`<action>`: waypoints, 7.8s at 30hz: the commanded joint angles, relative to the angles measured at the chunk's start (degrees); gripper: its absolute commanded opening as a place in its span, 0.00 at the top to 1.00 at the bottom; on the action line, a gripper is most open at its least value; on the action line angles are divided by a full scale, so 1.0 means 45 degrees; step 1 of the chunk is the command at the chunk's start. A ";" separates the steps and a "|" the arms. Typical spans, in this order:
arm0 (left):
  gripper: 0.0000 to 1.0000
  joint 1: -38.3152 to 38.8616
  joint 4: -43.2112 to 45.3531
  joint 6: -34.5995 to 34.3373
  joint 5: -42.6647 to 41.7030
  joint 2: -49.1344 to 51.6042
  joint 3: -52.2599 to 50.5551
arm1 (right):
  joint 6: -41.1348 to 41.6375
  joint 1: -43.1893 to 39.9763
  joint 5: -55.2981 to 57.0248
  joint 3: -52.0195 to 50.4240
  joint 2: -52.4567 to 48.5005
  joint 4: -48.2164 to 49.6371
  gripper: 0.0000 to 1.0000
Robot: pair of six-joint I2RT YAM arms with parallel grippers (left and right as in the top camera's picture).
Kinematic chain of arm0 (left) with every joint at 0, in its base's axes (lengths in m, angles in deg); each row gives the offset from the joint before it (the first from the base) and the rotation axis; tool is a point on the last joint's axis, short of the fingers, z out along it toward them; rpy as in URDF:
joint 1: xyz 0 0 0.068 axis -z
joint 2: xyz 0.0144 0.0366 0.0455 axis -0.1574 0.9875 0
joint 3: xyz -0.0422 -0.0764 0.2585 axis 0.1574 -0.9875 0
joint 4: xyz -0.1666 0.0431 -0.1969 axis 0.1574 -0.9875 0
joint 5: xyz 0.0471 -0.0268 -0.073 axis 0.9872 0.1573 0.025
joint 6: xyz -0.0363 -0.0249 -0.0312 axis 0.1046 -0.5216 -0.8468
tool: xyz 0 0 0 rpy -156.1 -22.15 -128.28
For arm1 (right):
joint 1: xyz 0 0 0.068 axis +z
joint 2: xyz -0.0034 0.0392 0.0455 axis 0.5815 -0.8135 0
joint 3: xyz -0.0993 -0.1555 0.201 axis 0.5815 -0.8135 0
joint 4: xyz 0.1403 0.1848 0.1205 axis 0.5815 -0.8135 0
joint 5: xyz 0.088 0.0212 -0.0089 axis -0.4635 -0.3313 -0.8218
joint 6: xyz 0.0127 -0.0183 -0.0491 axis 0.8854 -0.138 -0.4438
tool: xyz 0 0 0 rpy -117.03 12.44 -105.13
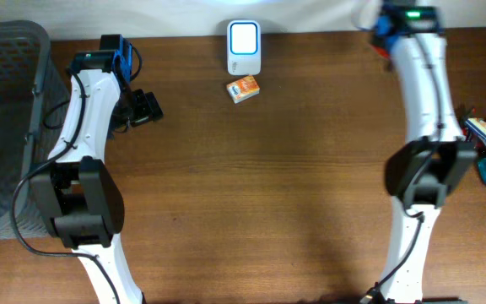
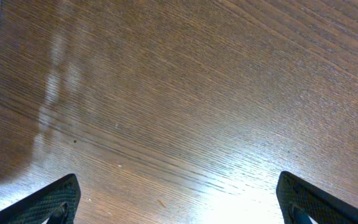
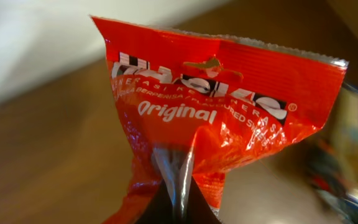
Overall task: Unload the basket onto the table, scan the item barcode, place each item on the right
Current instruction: 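Carry the red bag right and drop it at the table edge, then return the right gripper to the small orange box and grasp it, then hold the orange box up to the scanner with the right gripper, then carry the orange box right and drop it at the table edge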
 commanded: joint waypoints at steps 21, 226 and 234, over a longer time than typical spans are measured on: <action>0.01 -0.0010 -0.0015 0.0010 -0.0092 -0.0073 -0.0058 | 0.0699 -0.7286 -0.2623 -0.0126 -0.0695 -0.2905 0.26; 0.01 -0.0010 -0.0015 0.0010 -0.0092 -0.0073 -0.0058 | -0.6863 -0.2788 0.4745 -0.4736 -0.0602 0.3298 0.01; 0.01 -0.0010 -0.0015 0.0010 -0.0092 -0.0073 -0.0058 | -0.5231 -0.2827 0.3925 -0.4721 -0.0170 0.2297 0.01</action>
